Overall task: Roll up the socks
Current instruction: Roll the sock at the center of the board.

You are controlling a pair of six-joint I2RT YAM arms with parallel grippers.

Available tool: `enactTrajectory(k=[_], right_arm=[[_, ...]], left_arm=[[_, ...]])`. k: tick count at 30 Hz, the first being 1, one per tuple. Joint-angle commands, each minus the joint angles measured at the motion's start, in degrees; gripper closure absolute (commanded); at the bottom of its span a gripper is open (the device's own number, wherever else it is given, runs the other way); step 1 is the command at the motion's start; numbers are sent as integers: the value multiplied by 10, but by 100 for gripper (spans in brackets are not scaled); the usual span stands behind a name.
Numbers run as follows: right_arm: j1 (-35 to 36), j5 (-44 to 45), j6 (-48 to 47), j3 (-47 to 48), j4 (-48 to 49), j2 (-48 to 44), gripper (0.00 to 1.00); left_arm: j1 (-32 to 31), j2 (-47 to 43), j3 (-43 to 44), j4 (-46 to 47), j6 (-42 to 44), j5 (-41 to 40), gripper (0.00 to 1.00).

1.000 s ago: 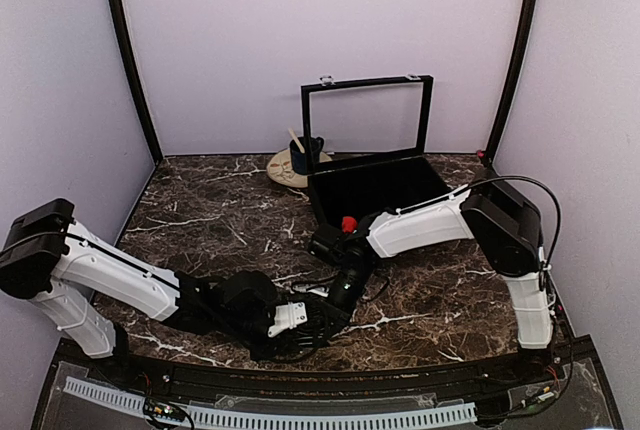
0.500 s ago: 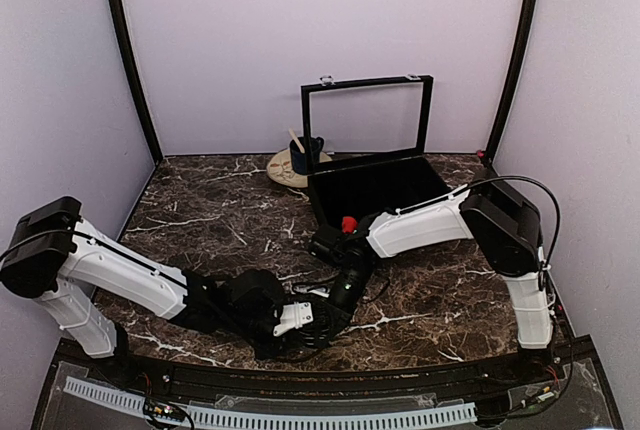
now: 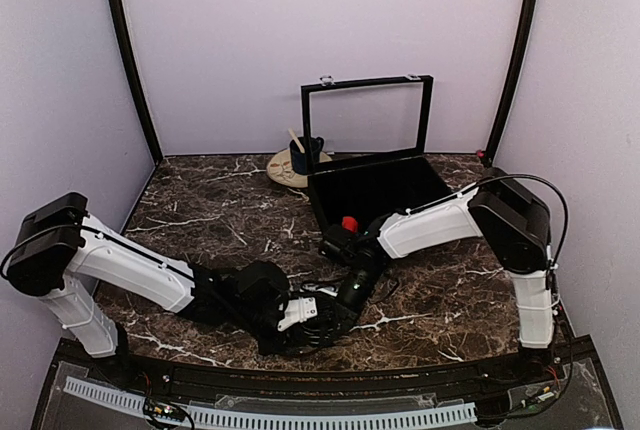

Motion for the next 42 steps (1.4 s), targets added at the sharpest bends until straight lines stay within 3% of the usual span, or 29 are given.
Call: enactTrajectory(k=[1,8,23,32,42], right_arm=[[-16,18,24,-36,39,-26,79],[-40,-9,47,-75,84,-50,73],[-86,4,97,-207,186,-160,74],[-88,148,121,-282,251,-252,79],[-73,324,140,-386,327,-402,82]], left_arm=[[23,14,-6,-66,-13,56,100],[28,39,25,-101,-8,81,100],[72,90,101,-177,-12,184,100],[114,151,185,-280,0,262,100],[143,193,224,-323,1,311,100]])
